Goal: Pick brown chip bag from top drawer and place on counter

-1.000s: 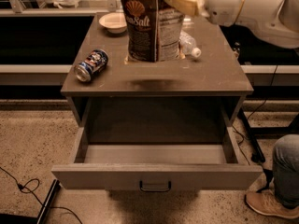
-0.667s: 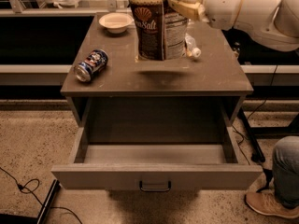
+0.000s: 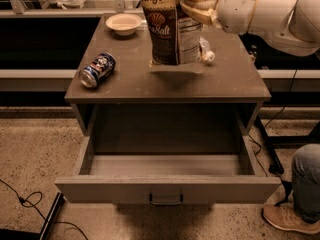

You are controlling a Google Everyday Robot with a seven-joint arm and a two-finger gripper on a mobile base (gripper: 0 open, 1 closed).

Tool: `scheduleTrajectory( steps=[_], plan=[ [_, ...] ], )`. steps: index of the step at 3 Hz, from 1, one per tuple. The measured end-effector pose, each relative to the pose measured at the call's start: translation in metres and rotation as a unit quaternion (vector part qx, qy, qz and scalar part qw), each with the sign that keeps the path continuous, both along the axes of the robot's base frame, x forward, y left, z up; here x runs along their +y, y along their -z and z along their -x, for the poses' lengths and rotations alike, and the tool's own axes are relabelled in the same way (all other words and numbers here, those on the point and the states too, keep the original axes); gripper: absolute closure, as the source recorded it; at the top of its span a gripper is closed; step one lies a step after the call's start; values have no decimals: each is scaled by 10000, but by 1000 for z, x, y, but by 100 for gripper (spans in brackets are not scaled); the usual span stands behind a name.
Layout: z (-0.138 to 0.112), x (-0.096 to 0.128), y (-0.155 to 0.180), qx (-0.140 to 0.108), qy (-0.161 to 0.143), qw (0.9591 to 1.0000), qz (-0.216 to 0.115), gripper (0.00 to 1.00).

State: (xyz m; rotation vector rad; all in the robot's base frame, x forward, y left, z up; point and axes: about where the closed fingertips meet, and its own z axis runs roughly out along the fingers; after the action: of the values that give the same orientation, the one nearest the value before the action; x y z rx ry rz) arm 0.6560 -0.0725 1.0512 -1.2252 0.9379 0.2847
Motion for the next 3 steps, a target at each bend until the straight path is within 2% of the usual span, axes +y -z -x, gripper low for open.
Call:
scheduleTrajectory(
  steps=[1, 2, 3],
  plan=[
    [-6, 8, 2, -57, -160, 9998, -125, 100],
    [-16, 19, 2, -382, -332, 9983, -284, 100],
    [-25, 31, 13, -790, -551, 9941, -491, 100]
  ],
)
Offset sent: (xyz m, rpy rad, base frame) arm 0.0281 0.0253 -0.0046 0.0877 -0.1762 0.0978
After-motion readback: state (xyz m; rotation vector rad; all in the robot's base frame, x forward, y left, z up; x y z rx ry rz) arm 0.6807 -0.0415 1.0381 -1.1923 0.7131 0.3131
